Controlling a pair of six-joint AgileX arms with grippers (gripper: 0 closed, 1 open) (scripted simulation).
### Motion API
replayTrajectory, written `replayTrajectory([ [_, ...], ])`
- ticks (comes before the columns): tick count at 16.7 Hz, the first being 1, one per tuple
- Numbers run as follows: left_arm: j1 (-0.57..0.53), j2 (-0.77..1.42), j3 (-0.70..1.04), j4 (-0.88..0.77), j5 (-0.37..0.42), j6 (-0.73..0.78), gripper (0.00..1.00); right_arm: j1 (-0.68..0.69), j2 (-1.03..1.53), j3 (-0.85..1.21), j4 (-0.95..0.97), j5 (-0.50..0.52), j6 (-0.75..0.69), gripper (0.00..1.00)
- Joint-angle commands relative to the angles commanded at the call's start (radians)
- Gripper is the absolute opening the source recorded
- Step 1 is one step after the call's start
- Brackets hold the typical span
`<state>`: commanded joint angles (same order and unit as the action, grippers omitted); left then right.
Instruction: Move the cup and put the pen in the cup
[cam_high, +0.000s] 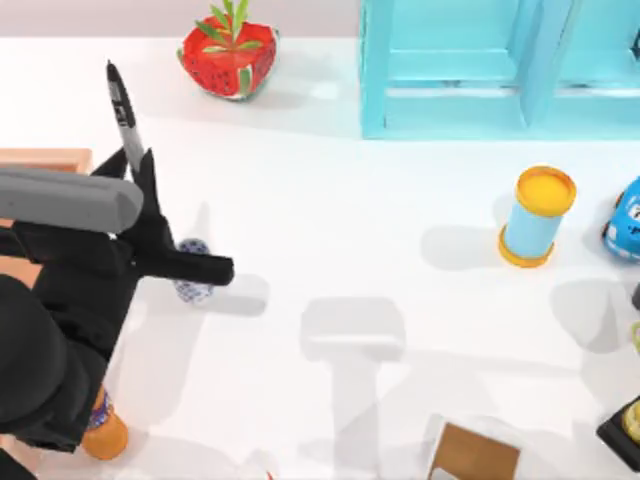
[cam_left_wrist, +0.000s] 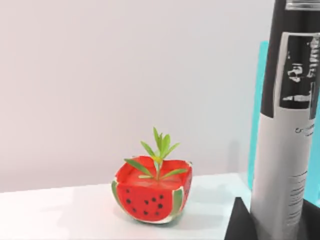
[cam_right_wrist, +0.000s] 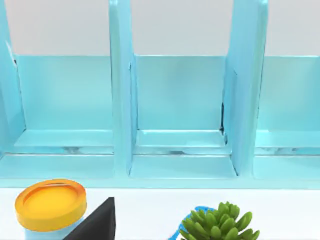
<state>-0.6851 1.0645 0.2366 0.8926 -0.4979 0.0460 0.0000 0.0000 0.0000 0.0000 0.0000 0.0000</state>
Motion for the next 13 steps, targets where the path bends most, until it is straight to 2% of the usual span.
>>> replayTrajectory([
  [5,0.002,0.02,0.009,0.009,0.006,0.001,0.0,0.0,0.0,0.0,0.0,0.0,0.0,1.0],
  [13,0.068,0.259,0.058,0.189,0.073,-0.004,0.0,0.0,0.0,0.0,0.0,0.0,0.0,1.0],
])
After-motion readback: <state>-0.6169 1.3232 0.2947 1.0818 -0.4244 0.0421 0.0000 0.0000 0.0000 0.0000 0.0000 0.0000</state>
